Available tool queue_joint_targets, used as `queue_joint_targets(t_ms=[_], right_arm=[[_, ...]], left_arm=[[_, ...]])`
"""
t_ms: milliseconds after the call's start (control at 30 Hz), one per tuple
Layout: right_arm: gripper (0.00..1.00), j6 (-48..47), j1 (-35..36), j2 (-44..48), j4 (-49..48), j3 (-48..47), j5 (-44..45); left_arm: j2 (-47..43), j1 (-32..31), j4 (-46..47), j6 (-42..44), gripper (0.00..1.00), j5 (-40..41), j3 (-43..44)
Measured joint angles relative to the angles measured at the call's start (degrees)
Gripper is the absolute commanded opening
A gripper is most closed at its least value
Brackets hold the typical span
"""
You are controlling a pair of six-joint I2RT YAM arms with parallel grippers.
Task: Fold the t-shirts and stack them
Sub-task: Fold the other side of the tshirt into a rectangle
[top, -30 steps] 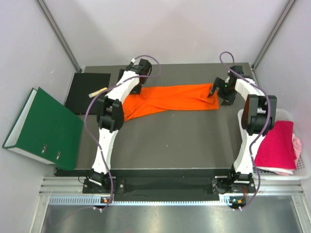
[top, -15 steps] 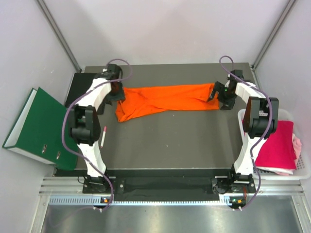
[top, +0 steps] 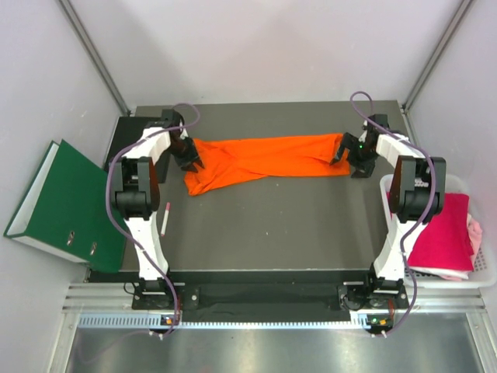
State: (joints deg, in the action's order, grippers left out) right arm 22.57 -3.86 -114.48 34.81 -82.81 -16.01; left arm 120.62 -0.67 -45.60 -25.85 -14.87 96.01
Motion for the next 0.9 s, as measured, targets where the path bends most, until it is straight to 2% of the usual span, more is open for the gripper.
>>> queue_joint_targets(t_ms=[167, 533, 900], right_arm=[[1.0, 0.0, 0.0, 0.1, -0.1, 0.3, -0.2], [1.0, 0.3, 0.0, 0.1, -0.2, 0.3, -0.9], [1.0, 1.0, 0.0, 0.1, -0.9, 0.3, -1.4]], left_arm=[[0.0, -0.1, 0.5, -0.9, 0.38, -2.1, -1.6], [-2.1, -0.1, -0.3, -1.1, 0.45, -0.7, -3.1], [-6.6, 0.0, -1.4, -1.0, 0.4, 0.0, -4.2]])
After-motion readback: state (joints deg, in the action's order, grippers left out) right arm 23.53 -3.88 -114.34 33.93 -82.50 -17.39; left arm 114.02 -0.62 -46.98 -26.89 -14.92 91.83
